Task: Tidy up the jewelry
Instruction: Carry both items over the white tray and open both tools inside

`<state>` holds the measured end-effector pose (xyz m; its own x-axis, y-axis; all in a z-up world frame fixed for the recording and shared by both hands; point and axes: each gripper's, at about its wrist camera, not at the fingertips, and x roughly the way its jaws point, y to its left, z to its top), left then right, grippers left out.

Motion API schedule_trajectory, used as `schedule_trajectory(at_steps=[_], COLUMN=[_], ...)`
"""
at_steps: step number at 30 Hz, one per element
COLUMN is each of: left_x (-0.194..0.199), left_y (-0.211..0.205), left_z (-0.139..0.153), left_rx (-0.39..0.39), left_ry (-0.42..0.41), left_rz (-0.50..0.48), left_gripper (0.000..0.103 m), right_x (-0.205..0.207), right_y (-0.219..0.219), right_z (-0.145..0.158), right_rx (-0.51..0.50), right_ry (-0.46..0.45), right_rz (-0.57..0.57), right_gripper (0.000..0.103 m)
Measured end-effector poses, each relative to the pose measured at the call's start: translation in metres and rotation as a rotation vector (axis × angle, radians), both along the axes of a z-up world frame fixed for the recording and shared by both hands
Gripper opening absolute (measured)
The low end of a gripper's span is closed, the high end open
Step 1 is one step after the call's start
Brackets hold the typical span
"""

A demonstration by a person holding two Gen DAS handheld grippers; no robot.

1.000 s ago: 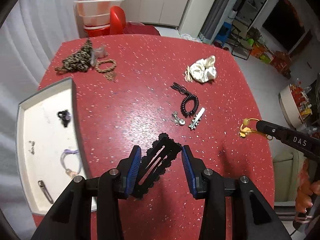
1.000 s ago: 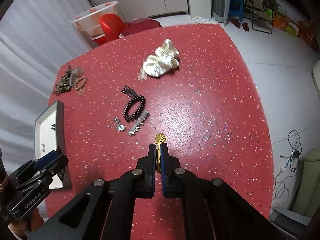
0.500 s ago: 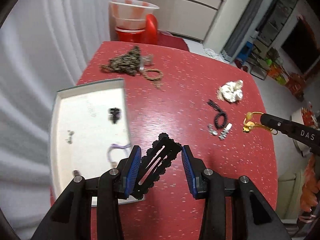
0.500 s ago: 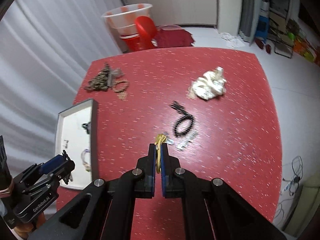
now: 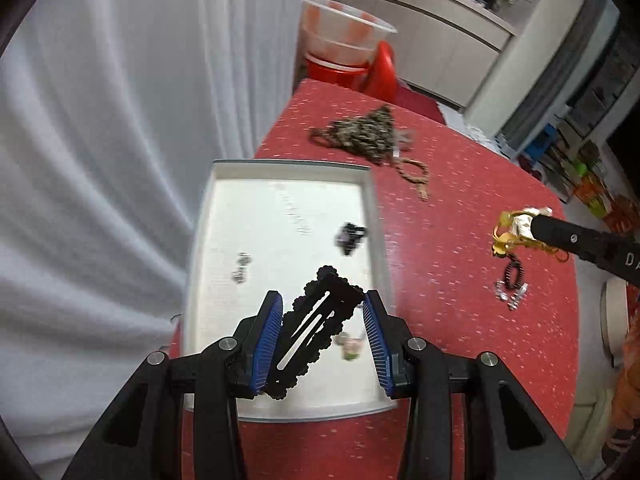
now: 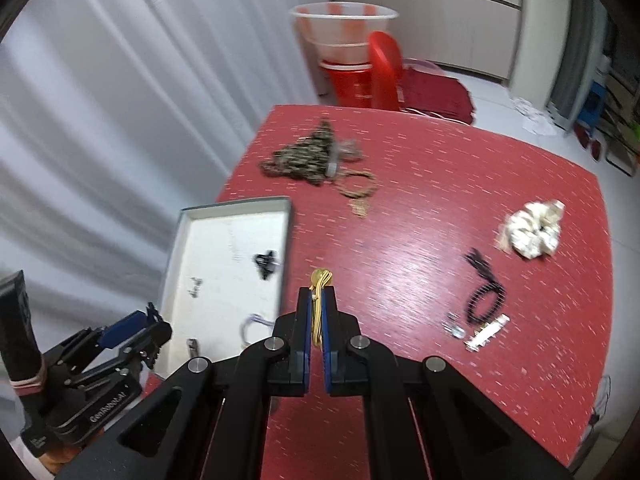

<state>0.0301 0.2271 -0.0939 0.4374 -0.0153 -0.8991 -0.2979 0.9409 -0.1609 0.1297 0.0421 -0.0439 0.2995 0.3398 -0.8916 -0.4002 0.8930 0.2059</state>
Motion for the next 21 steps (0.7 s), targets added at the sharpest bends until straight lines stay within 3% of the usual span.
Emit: schedule_trajectory(at_steps=[12,21], left_x=[0.021,0.062], left_y=[0.051,0.071], left_z=[-0.027,-0.057], left_rx=[-0.006,0.005], left_ry=[-0.005,-0.026], left_rz=[0.075,0.073], left_gripper=[0.044,0.044], right_x=[0.012,0.035], right_y=[0.089,0.126], right_z=[-0.022,-0.067], right_rx=[0.025,0.024], right_ry=[0.013,0.049], right_rz=[0.126,0.157], right_gripper=[0.005,0.004])
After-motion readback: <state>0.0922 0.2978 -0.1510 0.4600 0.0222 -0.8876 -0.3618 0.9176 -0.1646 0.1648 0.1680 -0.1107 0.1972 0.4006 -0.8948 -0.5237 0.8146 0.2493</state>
